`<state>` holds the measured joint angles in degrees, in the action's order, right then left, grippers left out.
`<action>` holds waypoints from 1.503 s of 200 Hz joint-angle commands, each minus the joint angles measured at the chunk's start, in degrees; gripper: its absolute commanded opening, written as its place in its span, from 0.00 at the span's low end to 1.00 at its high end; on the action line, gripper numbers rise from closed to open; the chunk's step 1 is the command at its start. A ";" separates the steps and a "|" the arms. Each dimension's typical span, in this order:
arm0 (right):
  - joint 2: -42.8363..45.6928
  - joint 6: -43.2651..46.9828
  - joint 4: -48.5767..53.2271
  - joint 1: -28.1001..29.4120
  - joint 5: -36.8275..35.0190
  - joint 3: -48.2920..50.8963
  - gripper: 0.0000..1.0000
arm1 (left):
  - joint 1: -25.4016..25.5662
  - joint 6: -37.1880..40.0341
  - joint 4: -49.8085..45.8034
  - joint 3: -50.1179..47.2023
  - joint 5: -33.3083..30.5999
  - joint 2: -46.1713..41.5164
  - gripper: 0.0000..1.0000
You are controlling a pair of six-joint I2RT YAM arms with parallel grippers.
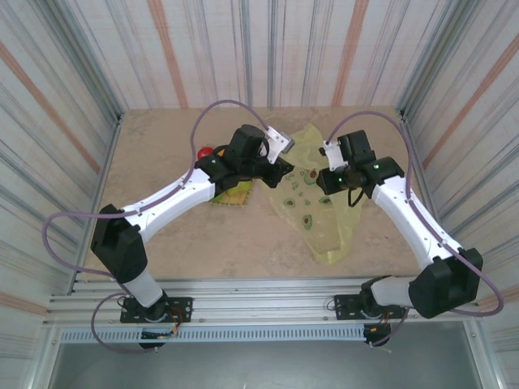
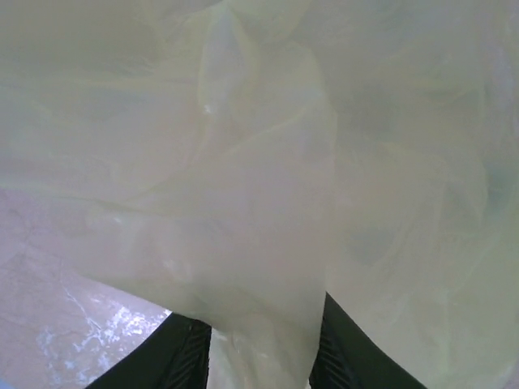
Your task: Place the fruits into the plastic bag
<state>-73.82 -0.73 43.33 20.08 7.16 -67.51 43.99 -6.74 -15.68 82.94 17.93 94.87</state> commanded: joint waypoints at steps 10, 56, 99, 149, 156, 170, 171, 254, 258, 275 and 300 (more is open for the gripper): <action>4.05 1.75 -8.89 2.65 -5.57 4.59 0.44 | 0.40 -7.92 -3.08 2.89 4.64 -1.28 0.00; 6.05 2.81 -15.66 6.67 -17.02 10.78 0.63 | -0.63 -8.96 -2.95 2.94 7.63 -1.57 0.00; 7.23 2.44 -22.97 8.13 -18.85 16.78 0.66 | -3.39 -11.50 -0.25 0.29 11.22 -3.01 0.00; 7.55 3.55 -26.87 9.88 -17.27 18.49 0.44 | -5.43 -11.81 0.48 -1.08 12.00 -3.21 0.00; 7.48 3.57 -26.98 9.97 -17.02 18.10 0.32 | -5.70 -11.98 0.65 -1.19 12.02 -2.96 0.00; 7.08 2.74 -25.94 10.07 -16.45 16.59 0.12 | -6.35 -12.03 1.16 -1.29 11.32 -2.23 0.00; 7.01 2.70 -25.76 10.07 -16.38 16.47 0.11 | -6.40 -12.05 1.26 -1.29 11.20 -2.14 0.00; -0.77 -13.01 -3.65 4.43 -11.82 -0.66 0.00 | -10.37 -10.18 3.37 1.49 6.60 1.63 0.70; -0.92 -13.55 -3.33 4.02 -11.49 -0.93 0.00 | -10.82 -10.61 4.24 0.75 7.06 0.86 0.75; -1.42 -15.25 -3.30 2.17 -9.32 -1.14 0.00 | -13.10 -11.78 7.81 -3.86 9.65 -3.10 0.88; -2.55 -16.40 -3.38 0.17 -5.97 -1.51 0.00 | -16.36 -12.50 9.18 -9.99 11.25 -9.41 0.96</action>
<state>-75.09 -13.26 36.67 21.71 -3.16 -67.51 30.33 -18.33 -9.85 77.49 26.59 92.68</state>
